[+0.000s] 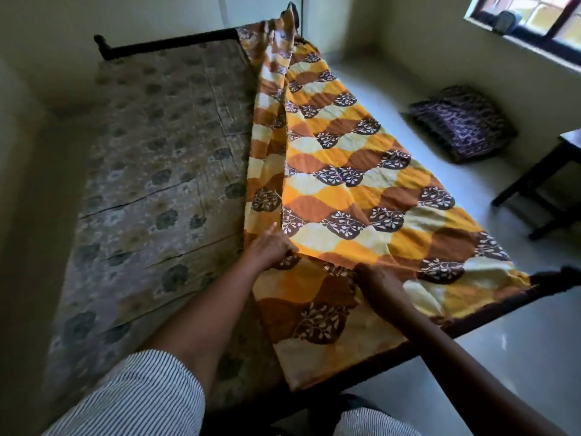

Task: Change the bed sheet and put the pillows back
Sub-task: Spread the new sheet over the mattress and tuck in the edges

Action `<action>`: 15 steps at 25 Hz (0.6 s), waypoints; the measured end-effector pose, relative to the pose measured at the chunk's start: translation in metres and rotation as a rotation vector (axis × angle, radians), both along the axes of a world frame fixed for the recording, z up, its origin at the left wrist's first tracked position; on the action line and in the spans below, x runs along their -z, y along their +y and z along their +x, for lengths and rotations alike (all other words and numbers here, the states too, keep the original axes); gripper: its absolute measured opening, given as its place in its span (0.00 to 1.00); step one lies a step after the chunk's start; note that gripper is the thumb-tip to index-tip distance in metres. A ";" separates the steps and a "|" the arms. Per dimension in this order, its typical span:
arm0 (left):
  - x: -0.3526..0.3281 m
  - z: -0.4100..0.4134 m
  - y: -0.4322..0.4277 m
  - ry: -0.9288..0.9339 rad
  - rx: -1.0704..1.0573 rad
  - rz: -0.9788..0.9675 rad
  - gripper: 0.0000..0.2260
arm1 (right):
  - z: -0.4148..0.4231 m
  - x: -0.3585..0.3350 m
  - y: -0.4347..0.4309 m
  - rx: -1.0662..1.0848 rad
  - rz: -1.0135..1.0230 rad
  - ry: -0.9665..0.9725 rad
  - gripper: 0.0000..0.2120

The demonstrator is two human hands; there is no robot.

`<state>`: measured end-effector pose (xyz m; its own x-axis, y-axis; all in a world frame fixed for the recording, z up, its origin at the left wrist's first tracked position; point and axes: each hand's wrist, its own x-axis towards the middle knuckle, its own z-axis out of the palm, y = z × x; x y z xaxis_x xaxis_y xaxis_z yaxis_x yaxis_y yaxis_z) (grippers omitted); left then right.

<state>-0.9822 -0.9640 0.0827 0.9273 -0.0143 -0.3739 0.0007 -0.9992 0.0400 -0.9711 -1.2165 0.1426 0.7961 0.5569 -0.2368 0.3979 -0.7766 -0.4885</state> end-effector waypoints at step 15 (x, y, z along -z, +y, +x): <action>-0.024 -0.257 0.192 -0.199 0.093 -0.092 0.16 | -0.249 0.019 0.167 0.106 -0.087 -0.087 0.05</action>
<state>-1.2395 -0.7718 0.1064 0.9758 -0.1283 -0.1771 -0.1078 -0.9868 0.1206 -1.2198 -1.0500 0.1239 0.8690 0.4487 -0.2085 0.3490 -0.8546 -0.3846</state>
